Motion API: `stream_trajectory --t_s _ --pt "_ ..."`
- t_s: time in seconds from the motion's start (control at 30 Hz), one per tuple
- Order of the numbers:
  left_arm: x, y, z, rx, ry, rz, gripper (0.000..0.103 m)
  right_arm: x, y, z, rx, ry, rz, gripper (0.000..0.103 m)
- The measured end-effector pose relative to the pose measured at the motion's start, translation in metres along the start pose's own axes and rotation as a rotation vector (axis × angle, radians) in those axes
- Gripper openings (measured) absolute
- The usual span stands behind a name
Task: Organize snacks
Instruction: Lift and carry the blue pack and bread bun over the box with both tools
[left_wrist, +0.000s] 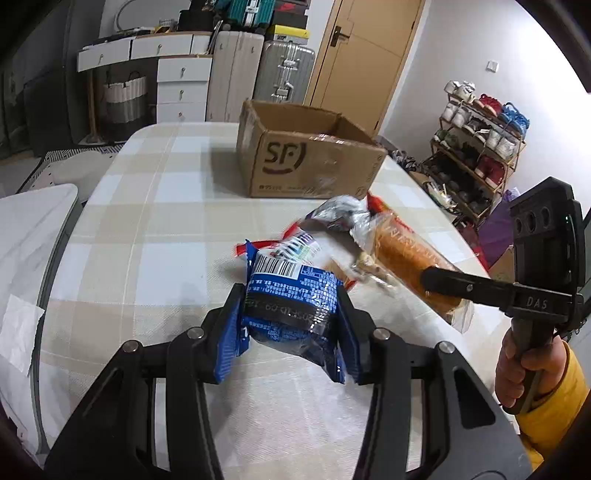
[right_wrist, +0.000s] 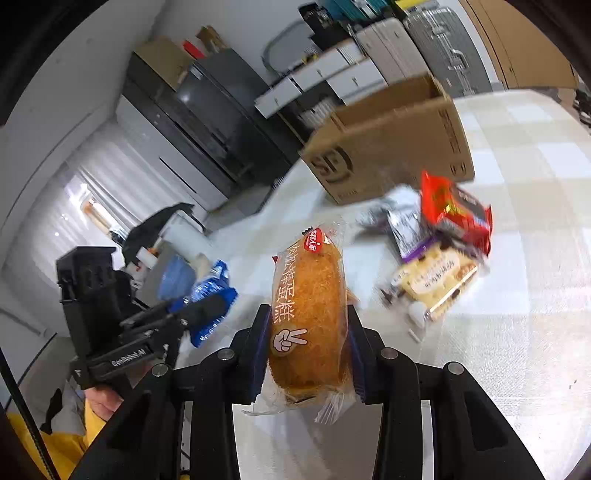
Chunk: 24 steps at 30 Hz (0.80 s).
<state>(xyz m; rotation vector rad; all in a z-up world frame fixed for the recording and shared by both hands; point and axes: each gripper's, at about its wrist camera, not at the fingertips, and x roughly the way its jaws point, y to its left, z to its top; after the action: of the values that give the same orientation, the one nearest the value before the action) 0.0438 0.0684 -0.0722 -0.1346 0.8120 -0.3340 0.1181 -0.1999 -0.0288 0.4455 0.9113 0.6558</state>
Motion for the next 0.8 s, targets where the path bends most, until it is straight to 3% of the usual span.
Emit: stream_trajectory --t_s 0.37,0.8 --pt "-0.050 -0.036 0.007 0.048 -0.085 -0.037 0.043 -0.046 0.042 0.008 -0.092 -0.128 0.058 0.038" --pt "-0.067 -0.060 0.024 0.080 -0.083 -0.012 0.043 -0.066 0.030 0.023 -0.081 -0.169 0.099 0.038"
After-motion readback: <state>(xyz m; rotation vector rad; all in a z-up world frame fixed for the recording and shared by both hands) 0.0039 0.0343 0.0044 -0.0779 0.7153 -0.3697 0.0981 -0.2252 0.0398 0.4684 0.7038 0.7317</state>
